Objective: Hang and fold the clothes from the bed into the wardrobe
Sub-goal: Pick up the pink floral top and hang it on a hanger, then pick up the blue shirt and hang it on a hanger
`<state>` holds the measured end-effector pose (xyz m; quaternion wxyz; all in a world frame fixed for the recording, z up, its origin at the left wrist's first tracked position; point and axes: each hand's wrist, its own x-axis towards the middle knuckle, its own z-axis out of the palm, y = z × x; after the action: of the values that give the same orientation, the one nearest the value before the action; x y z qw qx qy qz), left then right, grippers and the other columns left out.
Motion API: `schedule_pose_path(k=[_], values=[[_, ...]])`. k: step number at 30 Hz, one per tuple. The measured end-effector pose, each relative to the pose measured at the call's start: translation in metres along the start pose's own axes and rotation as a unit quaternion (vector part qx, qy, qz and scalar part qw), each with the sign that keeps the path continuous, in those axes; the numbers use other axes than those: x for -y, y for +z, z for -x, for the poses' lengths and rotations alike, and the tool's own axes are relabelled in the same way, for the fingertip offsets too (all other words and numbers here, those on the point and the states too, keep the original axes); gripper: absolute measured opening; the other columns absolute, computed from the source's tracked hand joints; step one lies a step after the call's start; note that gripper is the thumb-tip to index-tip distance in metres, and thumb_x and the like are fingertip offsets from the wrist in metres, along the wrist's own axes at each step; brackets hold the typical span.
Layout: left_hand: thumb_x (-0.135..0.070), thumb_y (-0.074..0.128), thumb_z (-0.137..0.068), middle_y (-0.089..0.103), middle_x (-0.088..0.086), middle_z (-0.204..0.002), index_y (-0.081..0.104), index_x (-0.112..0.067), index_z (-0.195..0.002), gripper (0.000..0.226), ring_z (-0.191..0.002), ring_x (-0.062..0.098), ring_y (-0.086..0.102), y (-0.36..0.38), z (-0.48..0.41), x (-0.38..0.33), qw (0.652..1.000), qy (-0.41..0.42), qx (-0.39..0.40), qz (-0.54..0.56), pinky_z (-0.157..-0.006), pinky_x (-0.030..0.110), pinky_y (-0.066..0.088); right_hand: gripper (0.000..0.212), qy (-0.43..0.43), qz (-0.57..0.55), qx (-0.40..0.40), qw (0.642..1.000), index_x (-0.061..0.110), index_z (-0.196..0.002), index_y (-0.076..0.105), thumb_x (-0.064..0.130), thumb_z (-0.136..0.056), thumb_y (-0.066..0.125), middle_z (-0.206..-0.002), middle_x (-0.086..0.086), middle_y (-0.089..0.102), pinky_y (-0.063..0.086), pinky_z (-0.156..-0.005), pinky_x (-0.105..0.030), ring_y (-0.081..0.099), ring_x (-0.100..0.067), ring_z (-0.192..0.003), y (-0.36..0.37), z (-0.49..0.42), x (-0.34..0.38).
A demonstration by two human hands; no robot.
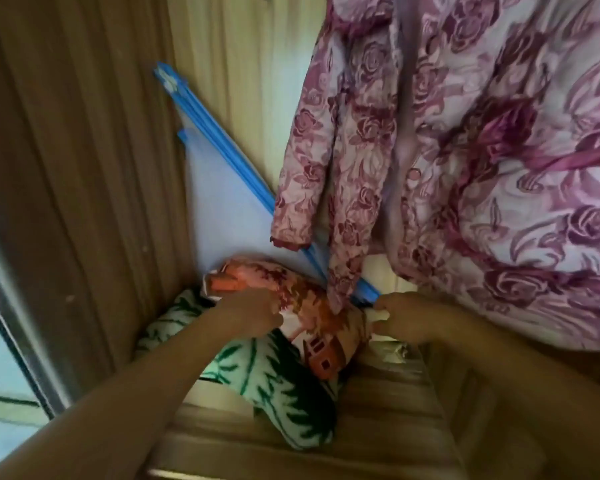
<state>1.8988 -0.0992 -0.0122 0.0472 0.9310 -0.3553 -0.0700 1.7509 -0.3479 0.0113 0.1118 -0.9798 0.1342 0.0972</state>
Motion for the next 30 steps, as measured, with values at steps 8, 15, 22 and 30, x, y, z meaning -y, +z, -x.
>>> schedule_pose_path(k=[8,15,22,30], values=[[-0.041,0.052,-0.097,0.062,0.0,-0.097,0.063,-0.016,-0.101,0.028,-0.085,0.017,0.059,0.085,0.012,-0.004,0.997,0.031,0.07,0.029,-0.074,0.032,0.048,0.049,0.091,-0.025,0.008,0.996,0.014,-0.14,0.053,0.043,-0.1,0.056,-0.137,-0.01,0.058,0.044,-0.094,-0.032,0.056,-0.029,-0.124,0.093,0.038,-0.031],[-0.043,0.052,-0.095,0.063,-0.001,-0.099,0.063,-0.02,-0.104,0.026,-0.09,0.019,0.061,0.145,0.008,-0.074,0.973,0.179,0.147,0.0,-0.084,0.039,0.054,0.058,0.238,-0.112,0.015,0.965,0.021,-0.144,0.048,0.055,-0.097,0.055,-0.148,-0.001,0.052,0.037,-0.095,-0.024,0.049,-0.02,-0.134,0.176,0.101,-0.056],[-0.041,0.052,-0.093,0.064,-0.002,-0.112,0.061,-0.022,-0.112,0.028,-0.103,0.022,0.062,0.209,0.031,-0.161,0.913,0.35,0.202,-0.051,-0.087,0.032,0.05,0.053,0.415,-0.183,0.004,0.891,0.026,-0.138,0.053,0.056,-0.094,0.055,-0.138,-0.003,0.059,0.046,-0.097,-0.034,0.056,-0.027,-0.124,0.267,0.218,-0.061],[-0.044,0.049,-0.098,0.065,-0.004,-0.116,0.056,-0.025,-0.127,0.035,-0.099,0.02,0.064,0.261,0.114,-0.295,0.794,0.55,0.239,-0.102,-0.087,0.037,0.053,0.05,0.609,-0.241,-0.012,0.756,0.027,-0.136,0.053,0.056,-0.095,0.055,-0.133,-0.003,0.062,0.047,-0.095,-0.035,0.058,-0.026,-0.121,0.335,0.386,-0.033]])
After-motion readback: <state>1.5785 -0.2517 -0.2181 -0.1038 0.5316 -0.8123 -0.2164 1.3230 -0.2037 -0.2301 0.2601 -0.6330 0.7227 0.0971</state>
